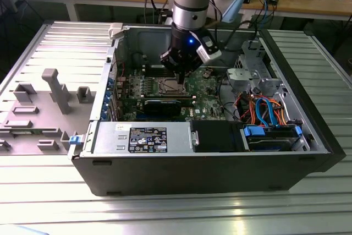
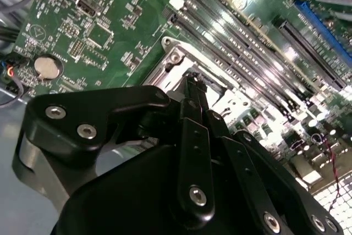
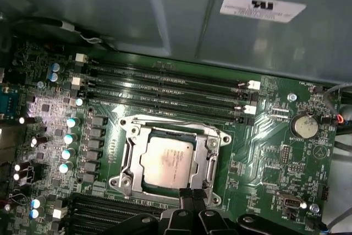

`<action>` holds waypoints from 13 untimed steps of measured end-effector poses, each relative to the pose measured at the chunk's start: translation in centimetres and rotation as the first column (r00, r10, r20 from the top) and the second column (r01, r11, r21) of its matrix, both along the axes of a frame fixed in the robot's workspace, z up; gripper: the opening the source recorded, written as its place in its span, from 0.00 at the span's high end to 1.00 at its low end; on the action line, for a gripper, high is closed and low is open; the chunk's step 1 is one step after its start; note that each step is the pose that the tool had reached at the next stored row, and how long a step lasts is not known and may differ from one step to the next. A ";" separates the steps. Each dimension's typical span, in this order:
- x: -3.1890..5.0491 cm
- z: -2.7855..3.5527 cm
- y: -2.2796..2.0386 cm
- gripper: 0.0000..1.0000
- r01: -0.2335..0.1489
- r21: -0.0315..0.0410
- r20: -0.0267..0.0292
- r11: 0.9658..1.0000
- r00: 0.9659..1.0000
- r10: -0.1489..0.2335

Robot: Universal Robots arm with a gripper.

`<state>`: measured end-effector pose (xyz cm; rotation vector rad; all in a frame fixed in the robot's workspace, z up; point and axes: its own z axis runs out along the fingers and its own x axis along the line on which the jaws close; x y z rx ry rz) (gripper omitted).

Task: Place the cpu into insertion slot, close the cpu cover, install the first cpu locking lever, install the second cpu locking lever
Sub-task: 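Install the second cpu locking lever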

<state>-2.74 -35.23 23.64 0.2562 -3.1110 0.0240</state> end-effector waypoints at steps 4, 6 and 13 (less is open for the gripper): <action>0.00 -0.18 -1.19 0.89 0.000 0.047 0.000 0.999 1.000 0.000; 0.00 -0.31 -2.04 0.89 0.000 0.056 0.000 0.998 1.000 0.000; -0.42 -0.51 -3.93 0.89 0.000 0.075 0.000 0.997 1.000 0.000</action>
